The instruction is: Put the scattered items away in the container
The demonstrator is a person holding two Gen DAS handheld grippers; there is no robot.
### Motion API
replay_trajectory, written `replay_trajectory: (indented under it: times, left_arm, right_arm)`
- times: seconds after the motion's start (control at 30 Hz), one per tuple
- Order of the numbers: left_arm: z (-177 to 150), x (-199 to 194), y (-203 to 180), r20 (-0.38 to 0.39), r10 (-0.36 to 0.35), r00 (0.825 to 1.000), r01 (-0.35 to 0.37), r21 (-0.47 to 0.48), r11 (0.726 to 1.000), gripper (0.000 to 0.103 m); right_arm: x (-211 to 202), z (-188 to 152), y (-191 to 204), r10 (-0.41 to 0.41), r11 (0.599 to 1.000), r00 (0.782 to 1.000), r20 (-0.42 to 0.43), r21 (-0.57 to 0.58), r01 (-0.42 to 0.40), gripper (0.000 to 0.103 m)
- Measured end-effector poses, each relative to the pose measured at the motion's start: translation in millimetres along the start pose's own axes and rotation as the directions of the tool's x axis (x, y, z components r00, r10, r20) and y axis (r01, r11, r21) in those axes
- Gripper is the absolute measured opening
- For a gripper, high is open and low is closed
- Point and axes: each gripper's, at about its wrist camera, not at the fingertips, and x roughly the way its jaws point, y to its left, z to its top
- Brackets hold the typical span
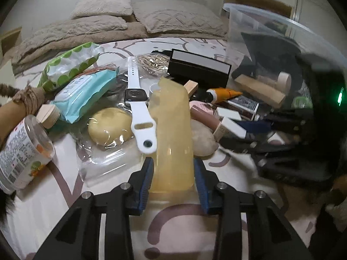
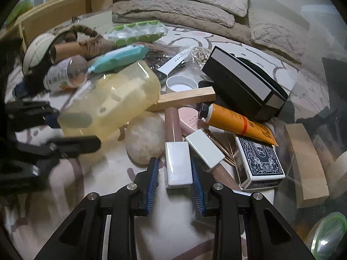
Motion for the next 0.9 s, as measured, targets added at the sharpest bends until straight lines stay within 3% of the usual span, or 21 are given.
replay_trajectory:
  times: [0.07,0.4,0.9]
  left_arm:
    - [-0.4,-3.6,1.5,0.002,-0.019,1.000,0.019,-0.030,0.999,0.037]
    - [-14.0,-19.2,-7.1,-0.031,-0.115,0.993,0.110,-0.137,0.984,0.033]
    - [-43.8,-51.6,-33.9,-0.049,-0.092,0.995,0.084,-0.154,0.984,0.029]
  right_arm:
    - [-2.8,-1.2,1.6,-0.016,1.000,1.000,0.007,-0.003,0.016,0.022]
    - [-17.5,-11.7,2.0,0.017,0.999,1.000,-0.001,0.049,-0.017,0.022]
    - [-45.7,-42.2,14.5,0.036,0.996,0.999,-0.016,0.076,-0.035,0.022]
